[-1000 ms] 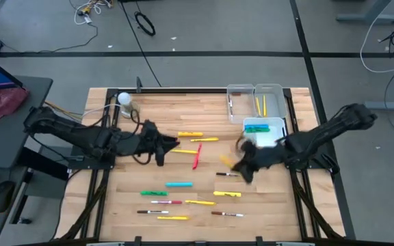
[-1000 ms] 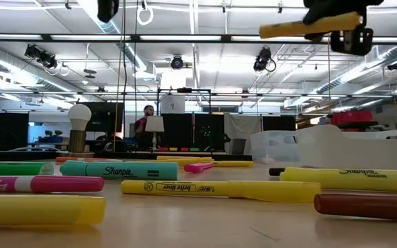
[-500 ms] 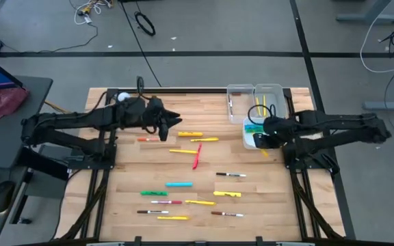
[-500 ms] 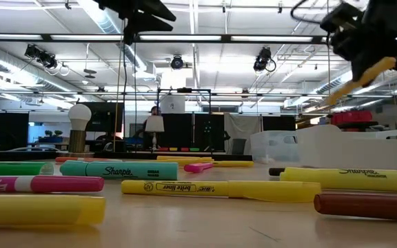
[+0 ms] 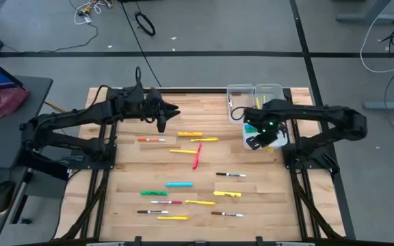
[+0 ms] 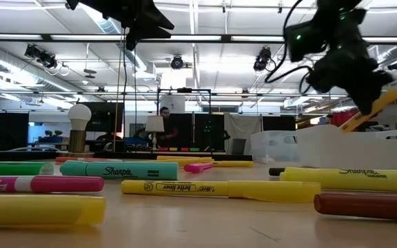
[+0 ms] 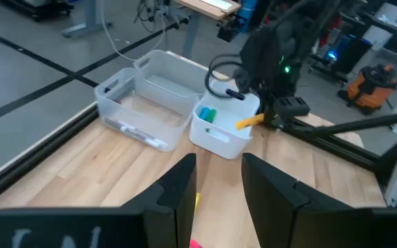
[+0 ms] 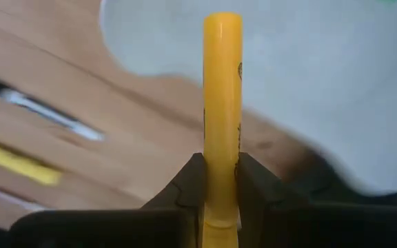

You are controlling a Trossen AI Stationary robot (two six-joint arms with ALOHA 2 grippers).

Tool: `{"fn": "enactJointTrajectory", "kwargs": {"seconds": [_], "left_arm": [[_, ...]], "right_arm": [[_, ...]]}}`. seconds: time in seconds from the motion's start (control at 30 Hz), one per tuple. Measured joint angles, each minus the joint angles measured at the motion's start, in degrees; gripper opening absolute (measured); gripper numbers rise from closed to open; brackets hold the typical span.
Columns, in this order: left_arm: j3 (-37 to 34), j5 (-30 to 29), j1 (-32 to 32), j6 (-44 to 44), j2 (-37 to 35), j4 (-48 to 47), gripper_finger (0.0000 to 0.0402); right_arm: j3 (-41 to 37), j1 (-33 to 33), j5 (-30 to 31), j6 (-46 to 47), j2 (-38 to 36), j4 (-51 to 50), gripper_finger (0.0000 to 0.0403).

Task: Pick & Place Markers
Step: Put the dark yellow highlighter pen into the white bin, then put the black marker pen into the transparent bin

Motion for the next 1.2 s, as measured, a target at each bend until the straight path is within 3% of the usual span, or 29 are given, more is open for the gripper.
{"fn": "enactJointTrajectory", "kwargs": {"seconds": [0.27, 0.5, 0.73, 1.03, 1.2], "left_arm": [[0.0, -0.04, 4.31, 1.68, 0.0, 0.5, 0.0122], [0.0, -0.08, 6.56, 1.0, 0.0, 1.24, 0.0122], [0.02, -0.09, 6.82, 1.01, 0.0, 3.47, 0.0122], [0.02, -0.07, 6.82, 1.02, 0.0, 3.49, 0.0122], [0.02, 0.07, 6.8, 0.61, 0.0, 3.47, 0.0122]], "right_arm": [[3.12, -3.6, 7.88, -30.09, 11.58, 0.54, 0.005], [3.12, -4.32, 12.95, -41.48, 17.23, 3.6, 0.0052], [3.12, -4.3, 12.99, -41.63, 17.64, 8.65, 0.0066], [3.66, -4.3, 18.43, -34.72, 17.64, 7.04, 0.0159], [6.02, -3.59, 17.9, -28.68, 15.35, 2.73, 0.0182]]}}
